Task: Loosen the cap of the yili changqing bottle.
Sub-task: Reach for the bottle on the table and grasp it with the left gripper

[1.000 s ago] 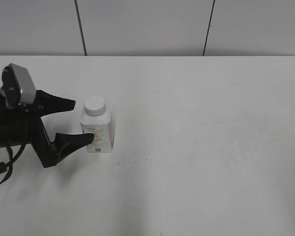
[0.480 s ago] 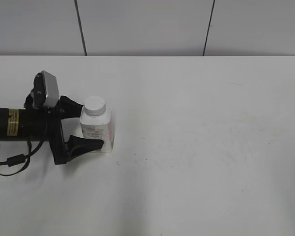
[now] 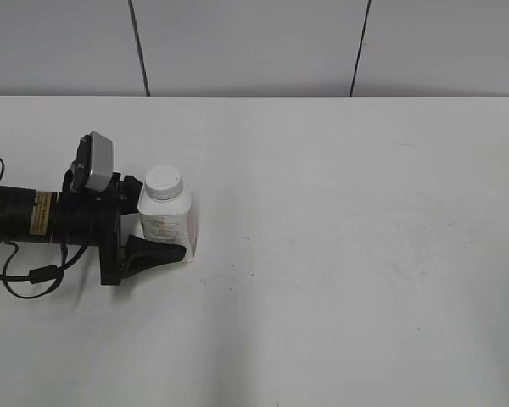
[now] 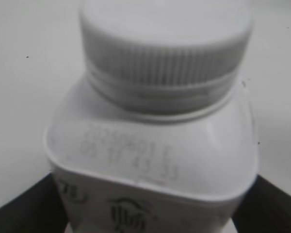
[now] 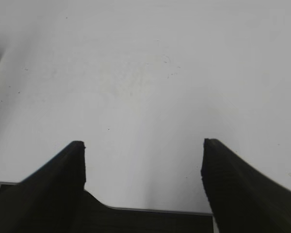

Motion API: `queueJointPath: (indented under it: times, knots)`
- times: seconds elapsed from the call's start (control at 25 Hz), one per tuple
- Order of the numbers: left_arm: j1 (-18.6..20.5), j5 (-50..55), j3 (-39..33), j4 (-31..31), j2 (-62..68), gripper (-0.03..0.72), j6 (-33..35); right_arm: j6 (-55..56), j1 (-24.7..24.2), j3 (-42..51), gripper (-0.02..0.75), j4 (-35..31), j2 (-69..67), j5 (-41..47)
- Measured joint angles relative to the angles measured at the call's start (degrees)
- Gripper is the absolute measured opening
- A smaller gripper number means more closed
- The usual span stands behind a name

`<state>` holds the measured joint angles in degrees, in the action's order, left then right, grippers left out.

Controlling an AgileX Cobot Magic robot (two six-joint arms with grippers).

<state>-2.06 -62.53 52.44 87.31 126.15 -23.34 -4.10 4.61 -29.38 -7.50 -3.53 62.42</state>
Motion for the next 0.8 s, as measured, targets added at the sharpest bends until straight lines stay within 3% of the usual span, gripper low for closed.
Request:
queueJointPath:
  times: [0.6, 0.8]
  knots:
    - [2.44, -6.25, 3.67, 3.02, 5.57, 0.562, -0.28, 0.0, 0.0, 0.0, 0.586, 0.0, 0.0, 0.0]
    - [2.44, -6.42, 3.85, 3.03, 5.92, 0.521, -0.28, 0.0, 0.0, 0.0, 0.586, 0.0, 0.0, 0.0]
